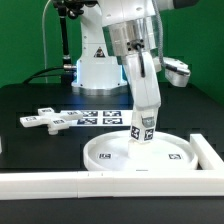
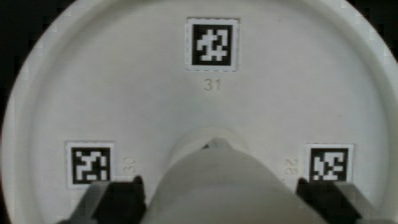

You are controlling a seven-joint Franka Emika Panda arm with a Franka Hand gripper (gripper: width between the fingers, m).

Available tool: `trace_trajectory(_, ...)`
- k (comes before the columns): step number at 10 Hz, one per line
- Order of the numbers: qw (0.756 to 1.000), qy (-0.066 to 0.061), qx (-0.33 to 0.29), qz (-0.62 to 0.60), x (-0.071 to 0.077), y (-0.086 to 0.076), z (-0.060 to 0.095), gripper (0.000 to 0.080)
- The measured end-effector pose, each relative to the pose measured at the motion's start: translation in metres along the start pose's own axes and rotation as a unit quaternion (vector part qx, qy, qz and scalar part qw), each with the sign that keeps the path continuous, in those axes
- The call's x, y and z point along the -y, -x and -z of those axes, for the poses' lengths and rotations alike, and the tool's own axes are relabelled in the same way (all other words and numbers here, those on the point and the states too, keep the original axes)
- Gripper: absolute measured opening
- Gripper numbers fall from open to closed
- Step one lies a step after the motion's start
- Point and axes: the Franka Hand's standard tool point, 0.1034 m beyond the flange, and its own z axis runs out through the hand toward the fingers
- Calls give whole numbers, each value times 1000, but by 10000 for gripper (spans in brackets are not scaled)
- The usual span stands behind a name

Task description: Assemble round table

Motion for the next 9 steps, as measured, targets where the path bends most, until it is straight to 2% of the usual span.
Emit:
trace_trajectory(2, 999, 2, 0, 41, -1, 0, 0, 410)
trace_trajectory(3, 997, 13, 4, 81, -3, 0, 0, 569)
trace_trajectory(4, 991, 16, 6, 131, -3, -1, 1, 569)
trace_trajectory(5, 981, 13, 6, 192, -3, -8, 1, 634)
trace_trajectory(6, 973, 12, 7, 230, -3, -13, 1, 634)
trace_trajectory(9, 944, 12, 8, 329, -4, -12, 0, 649)
